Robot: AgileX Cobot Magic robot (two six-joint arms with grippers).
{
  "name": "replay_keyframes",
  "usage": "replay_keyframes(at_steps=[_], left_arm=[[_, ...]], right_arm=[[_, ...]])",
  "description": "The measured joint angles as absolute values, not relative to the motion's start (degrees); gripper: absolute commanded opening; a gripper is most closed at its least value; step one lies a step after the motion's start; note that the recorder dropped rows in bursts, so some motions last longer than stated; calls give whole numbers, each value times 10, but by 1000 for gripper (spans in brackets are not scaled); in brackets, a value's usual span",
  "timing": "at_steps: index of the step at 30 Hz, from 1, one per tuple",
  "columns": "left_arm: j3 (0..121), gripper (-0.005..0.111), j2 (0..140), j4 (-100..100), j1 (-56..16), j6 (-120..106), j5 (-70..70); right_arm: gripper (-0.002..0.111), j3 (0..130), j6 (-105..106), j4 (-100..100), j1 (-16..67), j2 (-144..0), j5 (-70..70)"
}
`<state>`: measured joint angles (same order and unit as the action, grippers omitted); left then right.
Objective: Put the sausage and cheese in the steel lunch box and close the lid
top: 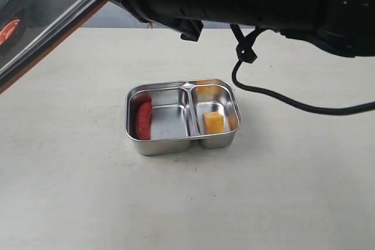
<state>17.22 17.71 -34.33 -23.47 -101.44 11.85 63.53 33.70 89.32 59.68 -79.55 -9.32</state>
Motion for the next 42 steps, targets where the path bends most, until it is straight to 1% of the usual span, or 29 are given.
replay_keyframes(at_steps=[3, 4, 6, 9, 10, 13, 14, 15, 16, 20, 24, 28, 32, 35, 39, 42], left_arm=[[172, 0, 177, -292, -235, -1012, 118], [172, 0, 177, -276, -235, -1009, 118], [172, 0, 177, -248, -235, -1006, 122], [172, 0, 177, -231, -235, -1002, 123], [172, 0, 177, -228, -235, -1000, 123], [172, 0, 177, -222, -235, -994, 123], [172, 0, 177, -221, -235, -994, 125], [172, 0, 177, -220, -235, -994, 126], [172, 0, 177, -217, -235, -994, 127], [172, 0, 177, -205, -235, -992, 129], [172, 0, 177, -185, -235, -988, 133], [172, 0, 177, -158, -235, -983, 147], [171, 0, 177, -111, -235, -973, 177], [170, 0, 178, -85, -235, -956, 187], [170, 0, 179, -66, -235, -941, 189], [170, 0, 179, -63, -235, -938, 188]], right_arm=[[0, 635, 330, 851, 597, -796, -96], [2, 635, 328, 841, 597, -796, -99], [11, 635, 323, 824, 597, -796, -102], [34, 635, 321, 810, 597, -796, -104], [47, 635, 324, 803, 597, -796, -107], [74, 634, 340, 773, 597, -796, -131], [80, 634, 343, 759, 597, -796, -142], [83, 634, 345, 748, 597, -796, -149], [84, 634, 348, 737, 597, -796, -157], [81, 634, 343, 677, 597, -796, -198], [80, 634, 261, 587, 570, -796, -281], [80, 634, 194, 510, 498, -796, -413], [80, 634, 182, 498, 410, -792, -475], [80, 634, 194, 515, 353, -788, -510], [80, 634, 222, 545, 286, -799, -605], [80, 634, 252, 601, 264, -824, -670]])
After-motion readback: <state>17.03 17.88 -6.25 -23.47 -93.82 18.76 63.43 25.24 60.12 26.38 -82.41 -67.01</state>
